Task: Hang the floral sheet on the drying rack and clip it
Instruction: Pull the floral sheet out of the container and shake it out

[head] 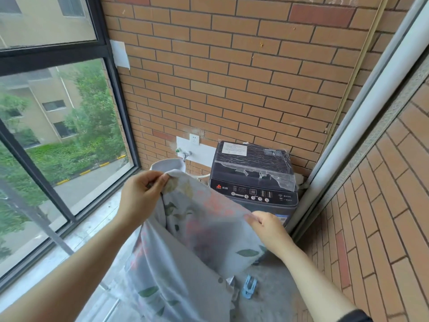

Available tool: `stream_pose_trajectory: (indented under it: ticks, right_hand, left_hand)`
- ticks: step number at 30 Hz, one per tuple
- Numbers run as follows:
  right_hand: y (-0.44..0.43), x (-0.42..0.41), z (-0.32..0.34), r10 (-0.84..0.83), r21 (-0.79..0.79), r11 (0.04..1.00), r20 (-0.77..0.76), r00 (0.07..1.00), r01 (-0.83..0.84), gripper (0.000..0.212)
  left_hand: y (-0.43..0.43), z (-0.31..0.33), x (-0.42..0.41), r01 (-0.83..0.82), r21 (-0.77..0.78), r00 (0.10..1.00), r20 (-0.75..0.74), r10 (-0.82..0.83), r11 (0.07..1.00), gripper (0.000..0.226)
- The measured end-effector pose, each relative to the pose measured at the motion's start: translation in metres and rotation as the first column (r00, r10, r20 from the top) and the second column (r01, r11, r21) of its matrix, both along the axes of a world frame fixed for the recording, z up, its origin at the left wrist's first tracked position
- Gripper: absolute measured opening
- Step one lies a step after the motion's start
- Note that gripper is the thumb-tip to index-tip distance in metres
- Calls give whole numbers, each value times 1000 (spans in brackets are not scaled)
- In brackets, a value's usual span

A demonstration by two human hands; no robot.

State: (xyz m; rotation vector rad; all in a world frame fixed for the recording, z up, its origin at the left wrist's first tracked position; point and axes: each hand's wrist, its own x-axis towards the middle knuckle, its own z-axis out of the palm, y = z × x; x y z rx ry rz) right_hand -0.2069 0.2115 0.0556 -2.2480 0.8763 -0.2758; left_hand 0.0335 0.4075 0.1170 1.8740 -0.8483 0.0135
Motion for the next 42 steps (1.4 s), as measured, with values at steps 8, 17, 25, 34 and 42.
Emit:
stream_pose_trajectory:
  ticks: [8,17,25,34,42]
  right_hand:
    - [5,19,47,14,9,1000,234,972,-16,44]
    - [44,44,70,192,163,949,379,905,-269,41]
    - [41,48,74,155,40,982,395,905,-186,57]
    - [19,14,58,119,365,902,300,947,-229,25]
    - [10,-16,-5,-89,200,978,161,983,56,30]
  left_hand:
    - [11,-54,-1,-151,353,988,36,148,924,20]
    - [-2,-9,-77,392,66,912,-157,-378,918,45]
    - [-4,-13,-84,456,66,881,-170,-441,887,41]
    - [-11,-11,-61,293,5,948,-130,-290,956,41]
    - [-13,-14,-50,262,10,961,-98,-260,965,40]
